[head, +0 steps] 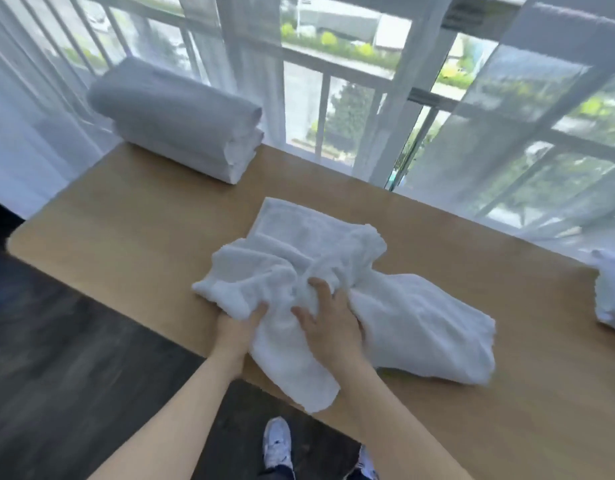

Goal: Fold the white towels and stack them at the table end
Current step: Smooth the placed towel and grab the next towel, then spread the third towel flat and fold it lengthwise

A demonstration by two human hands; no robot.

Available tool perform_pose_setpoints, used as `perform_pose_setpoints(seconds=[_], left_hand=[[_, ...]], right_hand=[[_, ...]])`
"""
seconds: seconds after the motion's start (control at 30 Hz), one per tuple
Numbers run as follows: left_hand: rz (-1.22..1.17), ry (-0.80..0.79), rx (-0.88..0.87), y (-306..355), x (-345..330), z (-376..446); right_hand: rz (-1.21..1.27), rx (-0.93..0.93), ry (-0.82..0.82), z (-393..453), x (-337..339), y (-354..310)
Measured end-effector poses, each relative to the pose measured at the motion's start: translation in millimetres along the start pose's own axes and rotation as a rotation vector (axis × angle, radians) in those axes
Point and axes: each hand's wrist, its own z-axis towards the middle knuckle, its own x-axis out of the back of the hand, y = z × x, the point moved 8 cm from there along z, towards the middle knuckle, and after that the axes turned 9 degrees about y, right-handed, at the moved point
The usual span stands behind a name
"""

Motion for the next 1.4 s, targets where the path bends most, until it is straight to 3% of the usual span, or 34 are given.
perform_pose_setpoints(seconds=[0.07, 0.17, 0.27, 0.43, 0.57, 0.83, 0.97, 1.07, 1.23, 1.3, 1.4], left_hand=[[0.020, -0.034, 0.208, -31, 29, 14], [-0.241, -0.088, 0.395, -42, 27, 12], [-0.359, -0.010, 0.435, -46, 27, 24], [-0.328, 0.153, 0.563, -57, 25, 28], [-0.353, 0.198, 0.525, -61, 32, 30], [-0.449, 0.121, 0.435, -42, 64, 65], [-0.178, -0.067, 0.422, -18, 75, 114], [0.018, -0.143, 0.435, -1, 80, 158], [0.459, -0.466, 0.384, 26, 42, 197], [0.480, -0.563, 0.392, 32, 17, 204], [0.399, -0.597, 0.458, 35, -19, 213]], right_hand=[[-0.072, 0.005, -0.066, 5, -17, -2], [-0.073, -0.012, -0.114, 17, -19, 5], [-0.117, -0.018, -0.165, 18, -15, 16], [-0.277, -0.007, -0.262, 17, -4, 50], [-0.315, 0.013, -0.298, 29, 3, 74], [-0.367, -0.061, -0.336, 51, 0, 68], [-0.359, -0.032, -0.113, 59, -2, 26], [-0.296, 0.062, -0.071, 49, -28, -13], [-0.175, 0.058, 0.119, 57, -61, -51], [-0.113, 0.043, 0.173, 70, -71, -59], [-0.087, -0.067, 0.129, 84, -88, -59]])
